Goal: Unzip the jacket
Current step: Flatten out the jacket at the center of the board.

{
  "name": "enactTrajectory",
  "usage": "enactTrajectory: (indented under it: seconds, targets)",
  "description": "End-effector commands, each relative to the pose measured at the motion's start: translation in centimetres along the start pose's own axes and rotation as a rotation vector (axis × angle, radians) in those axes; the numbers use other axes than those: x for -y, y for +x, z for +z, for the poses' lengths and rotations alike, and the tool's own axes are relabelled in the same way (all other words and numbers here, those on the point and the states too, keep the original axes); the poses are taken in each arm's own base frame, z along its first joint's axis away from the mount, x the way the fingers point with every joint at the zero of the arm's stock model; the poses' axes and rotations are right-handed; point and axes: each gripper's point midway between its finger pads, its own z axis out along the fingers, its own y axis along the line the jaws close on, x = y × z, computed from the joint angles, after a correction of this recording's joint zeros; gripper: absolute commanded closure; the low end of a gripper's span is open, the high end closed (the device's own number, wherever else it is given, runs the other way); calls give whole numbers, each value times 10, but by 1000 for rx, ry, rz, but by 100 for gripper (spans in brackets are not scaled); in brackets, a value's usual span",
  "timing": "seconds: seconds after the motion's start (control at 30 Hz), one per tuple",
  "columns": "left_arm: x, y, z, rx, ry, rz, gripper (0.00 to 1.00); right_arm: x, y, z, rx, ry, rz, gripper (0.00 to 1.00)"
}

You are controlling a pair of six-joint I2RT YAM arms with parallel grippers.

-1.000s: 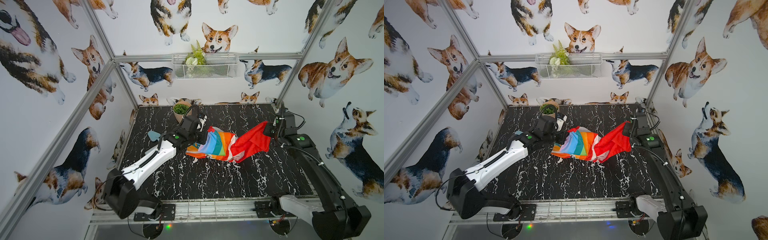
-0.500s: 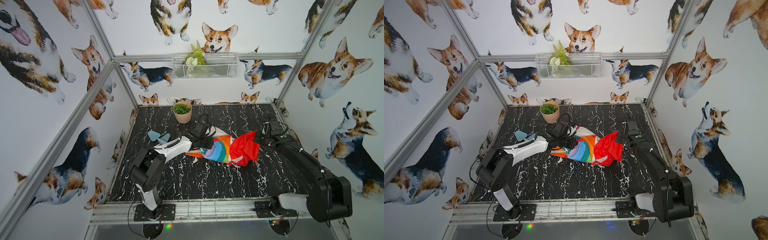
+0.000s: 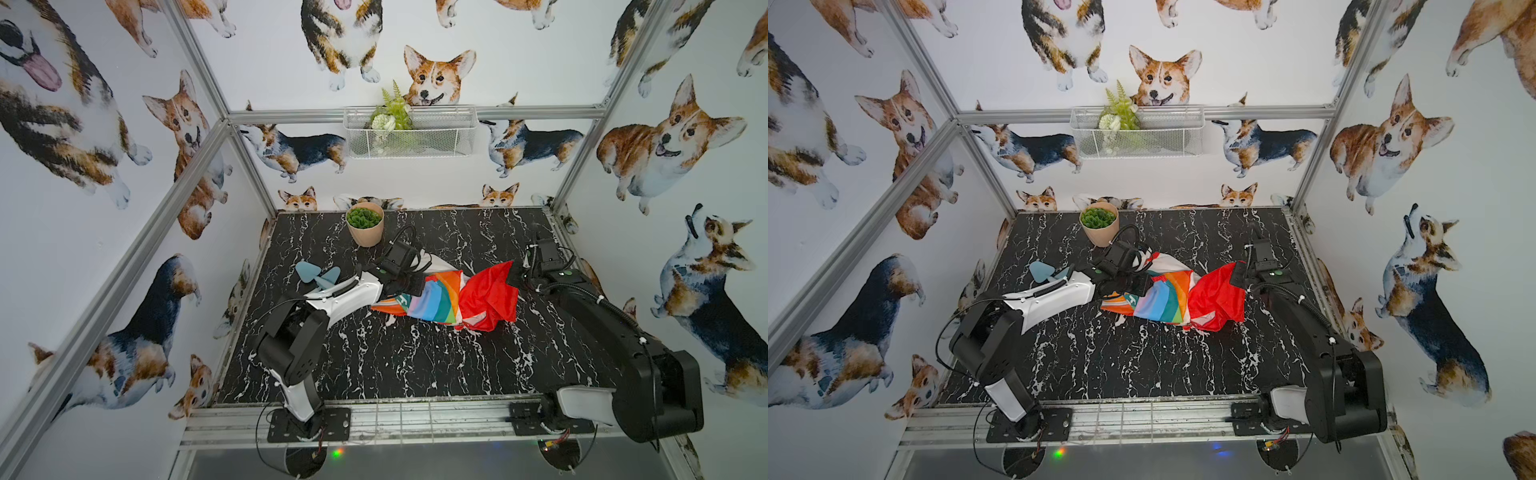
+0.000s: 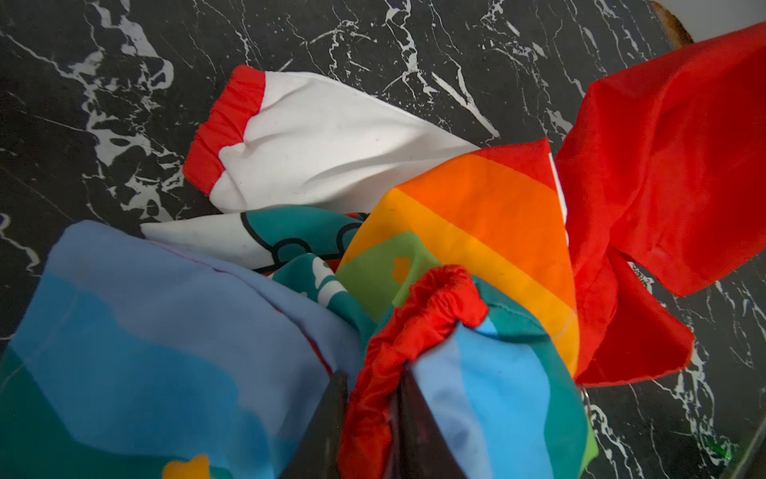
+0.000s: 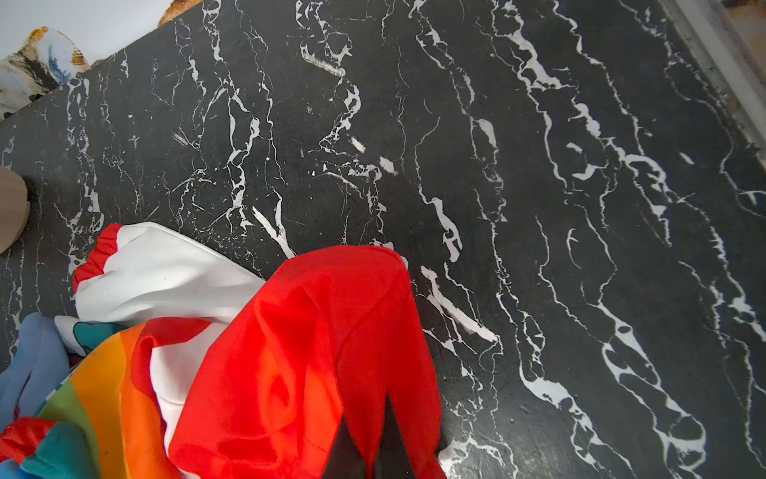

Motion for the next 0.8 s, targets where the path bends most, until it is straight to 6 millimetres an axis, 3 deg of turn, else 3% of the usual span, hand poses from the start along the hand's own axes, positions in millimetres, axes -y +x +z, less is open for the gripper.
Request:
enactTrajectory:
  seconds: [0.0, 0.2, 0.23, 0.4, 0.5, 0.6, 0.77]
  targets:
    - [-6, -3, -7, 15, -39, 12, 81, -2, -2, 1, 9, -13, 21, 100]
    - [-14, -11, -24, 44, -100, 20, 89, -2, -3, 1, 12, -12, 23, 100]
    - [-11, -20, -38, 79, -104, 23, 92, -2, -3, 0, 12, -13, 24, 100]
    - [-8, -33, -65, 138, -113, 29, 97, -3, -3, -1, 16, -16, 26, 100]
    - [-4, -46, -93, 202, -116, 31, 99, -6, -13, -13, 46, -30, 30, 100]
    - [0, -65, -137, 304, -134, 43, 100, -14, -37, -44, 121, -58, 32, 100]
    - [8, -93, -221, 488, -151, 62, 100, -24, -90, -130, 341, -107, 39, 100]
